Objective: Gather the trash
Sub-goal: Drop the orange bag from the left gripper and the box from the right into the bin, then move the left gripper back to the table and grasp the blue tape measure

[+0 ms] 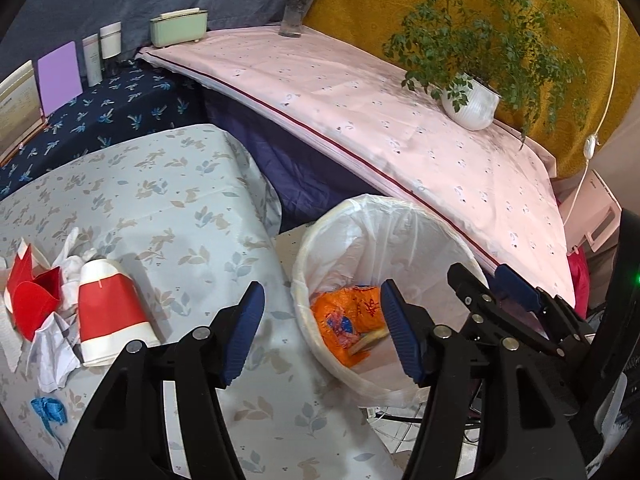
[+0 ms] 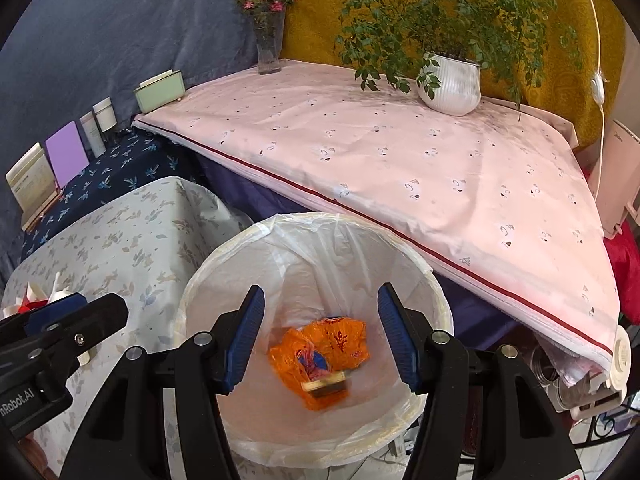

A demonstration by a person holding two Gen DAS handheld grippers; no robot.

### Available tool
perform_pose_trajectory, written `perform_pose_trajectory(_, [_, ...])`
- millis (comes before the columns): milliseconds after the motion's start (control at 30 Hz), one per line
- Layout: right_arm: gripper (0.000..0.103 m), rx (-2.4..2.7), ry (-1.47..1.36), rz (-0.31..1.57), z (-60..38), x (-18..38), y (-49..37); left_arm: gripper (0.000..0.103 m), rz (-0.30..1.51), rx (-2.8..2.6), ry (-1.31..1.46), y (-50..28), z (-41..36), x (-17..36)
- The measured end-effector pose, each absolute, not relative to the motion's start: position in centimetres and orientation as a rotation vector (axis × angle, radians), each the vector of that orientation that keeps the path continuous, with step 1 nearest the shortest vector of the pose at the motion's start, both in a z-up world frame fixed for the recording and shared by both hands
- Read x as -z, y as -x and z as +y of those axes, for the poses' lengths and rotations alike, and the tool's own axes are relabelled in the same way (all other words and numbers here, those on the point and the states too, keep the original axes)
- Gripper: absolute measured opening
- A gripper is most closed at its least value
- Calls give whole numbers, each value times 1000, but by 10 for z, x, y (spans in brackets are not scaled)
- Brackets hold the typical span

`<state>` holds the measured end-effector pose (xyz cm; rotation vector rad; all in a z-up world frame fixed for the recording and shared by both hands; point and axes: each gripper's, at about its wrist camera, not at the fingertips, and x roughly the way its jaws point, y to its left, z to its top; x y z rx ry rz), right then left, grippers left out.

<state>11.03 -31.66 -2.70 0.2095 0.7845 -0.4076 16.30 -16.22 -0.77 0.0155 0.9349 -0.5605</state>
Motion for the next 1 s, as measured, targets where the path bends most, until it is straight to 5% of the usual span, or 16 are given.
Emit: perform_pose_trajectory(1000, [64,292,-151,723,-239,-13,-96,58,869,410,25,-151,-68,-10])
